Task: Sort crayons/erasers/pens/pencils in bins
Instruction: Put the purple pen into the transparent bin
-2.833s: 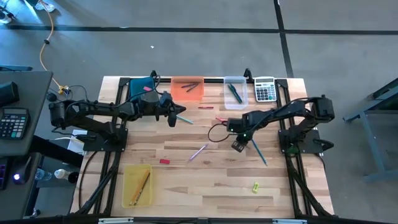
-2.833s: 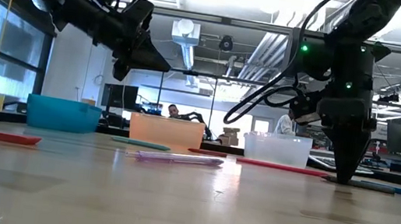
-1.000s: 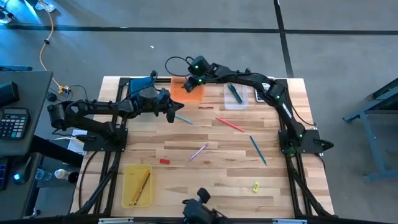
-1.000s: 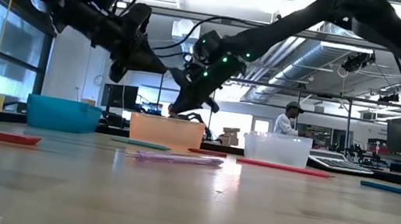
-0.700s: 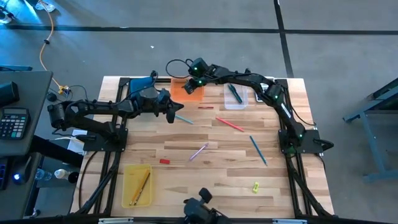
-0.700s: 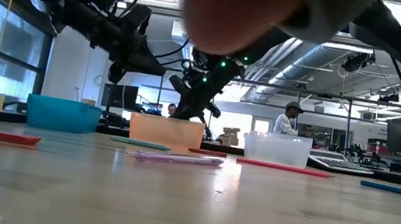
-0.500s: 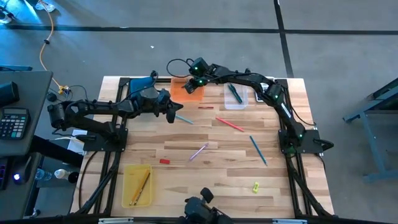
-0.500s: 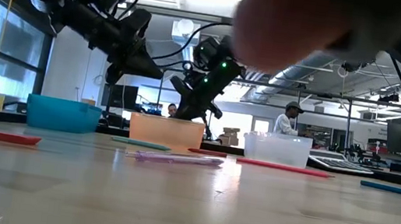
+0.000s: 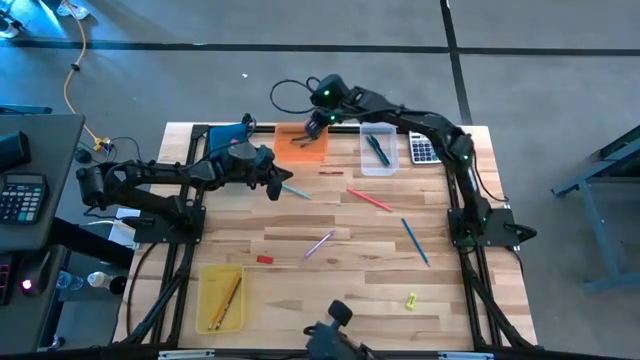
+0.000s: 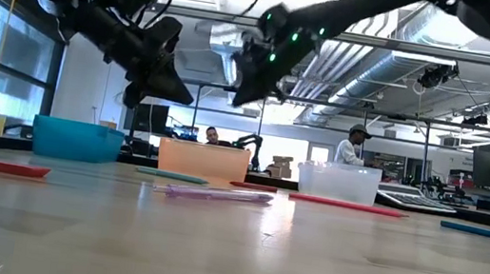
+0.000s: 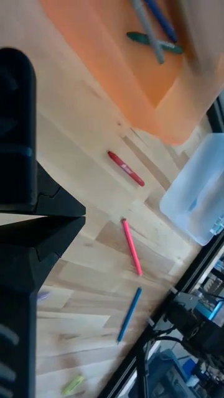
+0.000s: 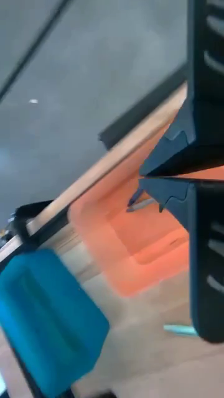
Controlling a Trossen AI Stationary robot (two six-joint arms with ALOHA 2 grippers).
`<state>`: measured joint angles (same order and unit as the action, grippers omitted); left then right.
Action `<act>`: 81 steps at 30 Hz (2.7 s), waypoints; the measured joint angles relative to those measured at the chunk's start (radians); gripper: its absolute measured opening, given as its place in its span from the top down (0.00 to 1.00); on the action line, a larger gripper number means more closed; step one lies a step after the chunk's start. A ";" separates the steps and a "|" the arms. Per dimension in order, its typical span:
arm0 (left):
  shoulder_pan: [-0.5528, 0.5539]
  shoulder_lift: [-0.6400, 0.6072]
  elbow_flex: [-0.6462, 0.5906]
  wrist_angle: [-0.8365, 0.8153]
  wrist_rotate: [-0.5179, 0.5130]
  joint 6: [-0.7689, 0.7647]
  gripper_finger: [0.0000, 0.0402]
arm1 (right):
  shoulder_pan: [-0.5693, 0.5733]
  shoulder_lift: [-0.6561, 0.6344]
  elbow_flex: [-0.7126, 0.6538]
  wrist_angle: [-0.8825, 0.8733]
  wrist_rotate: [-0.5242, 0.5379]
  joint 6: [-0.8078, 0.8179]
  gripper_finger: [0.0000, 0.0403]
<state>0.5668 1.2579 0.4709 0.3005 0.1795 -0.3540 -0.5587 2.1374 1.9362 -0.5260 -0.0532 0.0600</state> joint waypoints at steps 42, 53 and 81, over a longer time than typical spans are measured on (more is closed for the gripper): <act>-0.089 0.000 0.000 -0.095 -0.046 0.062 1.00 | 0.491 -0.542 -1.003 0.342 -0.126 0.041 0.99; -0.090 0.000 0.000 -0.096 -0.031 0.070 1.00 | 0.584 -0.361 -0.881 0.362 -0.138 -0.037 0.72; -0.097 0.000 0.000 -0.094 -0.034 0.080 1.00 | 0.572 -0.077 -0.608 0.114 -0.159 -0.341 0.66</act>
<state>0.4702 1.2583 0.4709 0.2068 0.1452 -0.2743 0.0136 2.0608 1.3285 -0.4116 -0.2117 -0.2805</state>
